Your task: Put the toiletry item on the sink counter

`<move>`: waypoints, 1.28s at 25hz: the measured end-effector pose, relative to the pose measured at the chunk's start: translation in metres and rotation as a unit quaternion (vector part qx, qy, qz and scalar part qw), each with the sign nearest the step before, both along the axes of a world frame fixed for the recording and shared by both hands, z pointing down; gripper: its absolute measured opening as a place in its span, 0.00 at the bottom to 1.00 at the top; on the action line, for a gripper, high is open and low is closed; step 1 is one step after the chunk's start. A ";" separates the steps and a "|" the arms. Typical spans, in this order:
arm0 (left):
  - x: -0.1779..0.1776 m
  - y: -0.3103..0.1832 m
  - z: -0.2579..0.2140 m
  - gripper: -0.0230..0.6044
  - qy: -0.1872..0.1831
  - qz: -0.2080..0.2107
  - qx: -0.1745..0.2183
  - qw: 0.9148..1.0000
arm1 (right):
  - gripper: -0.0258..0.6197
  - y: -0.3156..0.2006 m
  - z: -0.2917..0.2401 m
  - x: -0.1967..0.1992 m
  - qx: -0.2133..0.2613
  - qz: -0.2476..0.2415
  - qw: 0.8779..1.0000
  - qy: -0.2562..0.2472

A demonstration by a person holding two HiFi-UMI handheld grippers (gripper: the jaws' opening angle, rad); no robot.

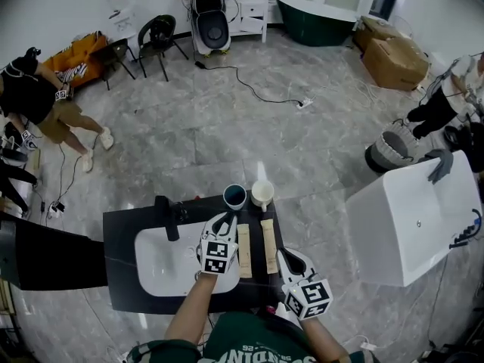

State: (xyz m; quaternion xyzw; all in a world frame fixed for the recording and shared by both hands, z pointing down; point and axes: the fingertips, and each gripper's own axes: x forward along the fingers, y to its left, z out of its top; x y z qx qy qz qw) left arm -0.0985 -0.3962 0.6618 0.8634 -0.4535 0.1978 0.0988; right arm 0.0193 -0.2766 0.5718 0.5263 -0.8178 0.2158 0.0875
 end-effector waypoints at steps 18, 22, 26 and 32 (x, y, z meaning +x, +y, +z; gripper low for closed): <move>-0.003 0.094 -0.074 0.05 0.038 -0.024 0.036 0.998 | 0.11 0.024 -0.026 -0.014 0.039 -0.057 0.998 -0.002; 0.000 0.103 -0.074 0.05 0.037 -0.017 0.034 0.999 | 0.11 0.027 -0.029 -0.016 0.041 -0.061 0.997 -0.003; -0.002 0.104 -0.072 0.05 0.040 -0.025 0.028 0.999 | 0.11 0.029 -0.030 -0.020 0.044 -0.064 0.997 -0.002; 0.004 0.110 -0.068 0.05 0.045 -0.014 0.021 0.999 | 0.11 0.031 -0.032 -0.016 0.042 -0.062 0.997 0.002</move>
